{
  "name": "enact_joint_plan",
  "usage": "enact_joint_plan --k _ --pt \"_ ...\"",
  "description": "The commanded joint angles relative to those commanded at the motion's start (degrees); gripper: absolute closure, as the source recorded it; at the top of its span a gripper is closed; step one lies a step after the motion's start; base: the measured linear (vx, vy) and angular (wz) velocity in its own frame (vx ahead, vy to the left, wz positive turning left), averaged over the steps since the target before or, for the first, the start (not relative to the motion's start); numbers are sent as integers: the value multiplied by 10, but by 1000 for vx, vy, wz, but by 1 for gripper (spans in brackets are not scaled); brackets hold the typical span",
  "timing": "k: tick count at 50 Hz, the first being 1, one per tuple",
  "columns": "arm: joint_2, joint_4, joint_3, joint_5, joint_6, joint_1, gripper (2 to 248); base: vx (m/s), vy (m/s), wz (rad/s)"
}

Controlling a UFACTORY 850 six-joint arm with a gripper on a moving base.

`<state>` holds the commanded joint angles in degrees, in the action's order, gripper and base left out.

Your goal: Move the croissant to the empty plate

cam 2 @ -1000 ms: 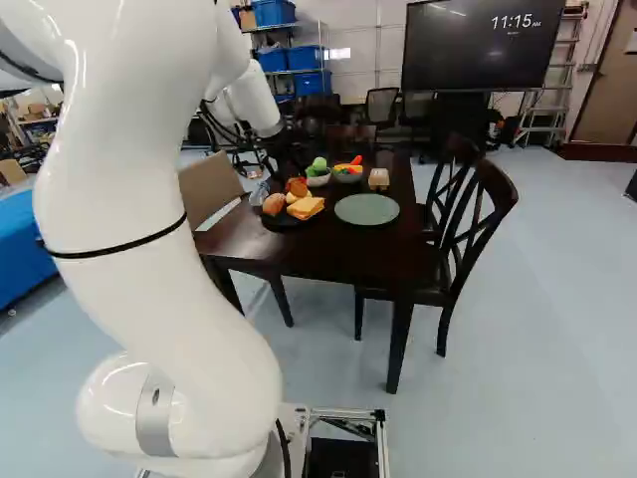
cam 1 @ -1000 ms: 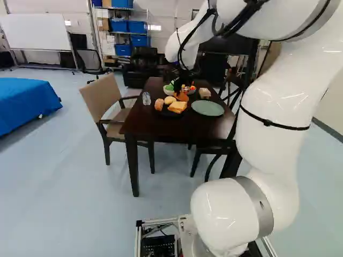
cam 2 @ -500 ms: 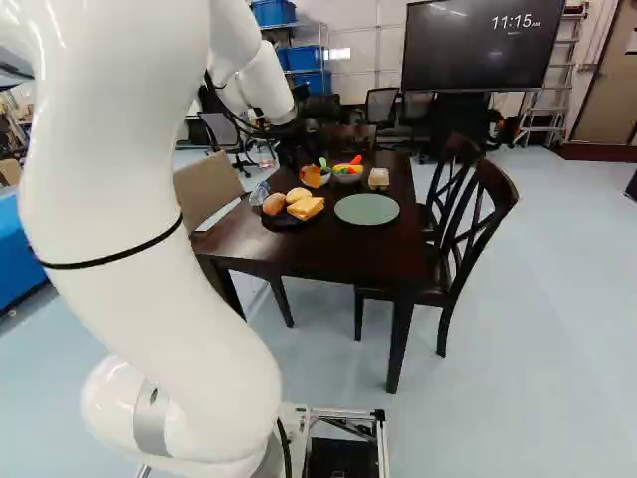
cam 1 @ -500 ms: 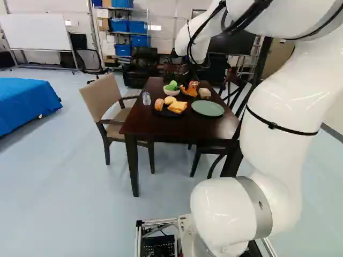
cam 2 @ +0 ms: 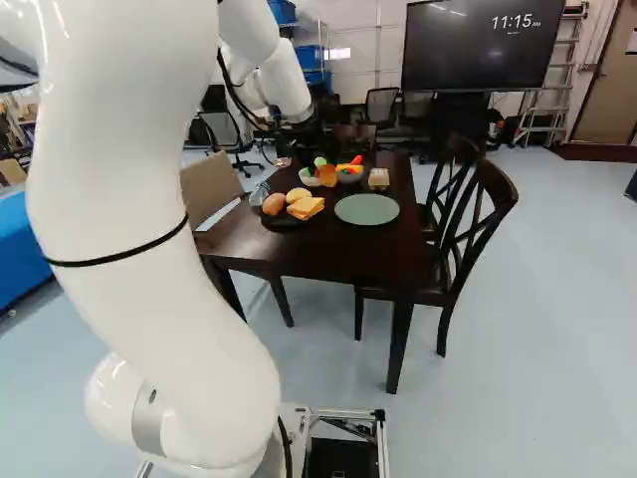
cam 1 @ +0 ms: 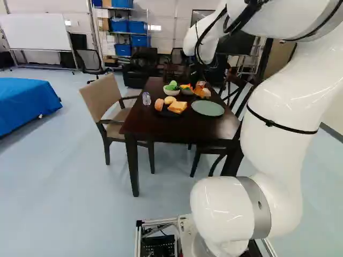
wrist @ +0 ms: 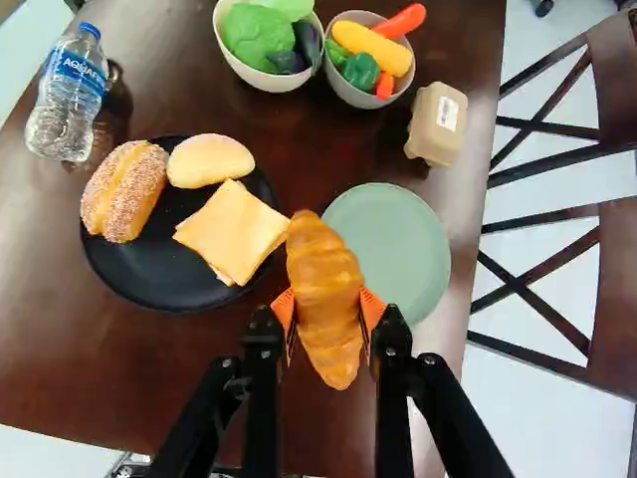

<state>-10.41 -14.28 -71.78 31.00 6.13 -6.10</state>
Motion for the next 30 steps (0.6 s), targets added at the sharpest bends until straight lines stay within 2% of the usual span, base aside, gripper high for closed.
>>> enact_joint_plan --k 30 --pt "-37 0 -36 0 0 -52 149 0 0 0"
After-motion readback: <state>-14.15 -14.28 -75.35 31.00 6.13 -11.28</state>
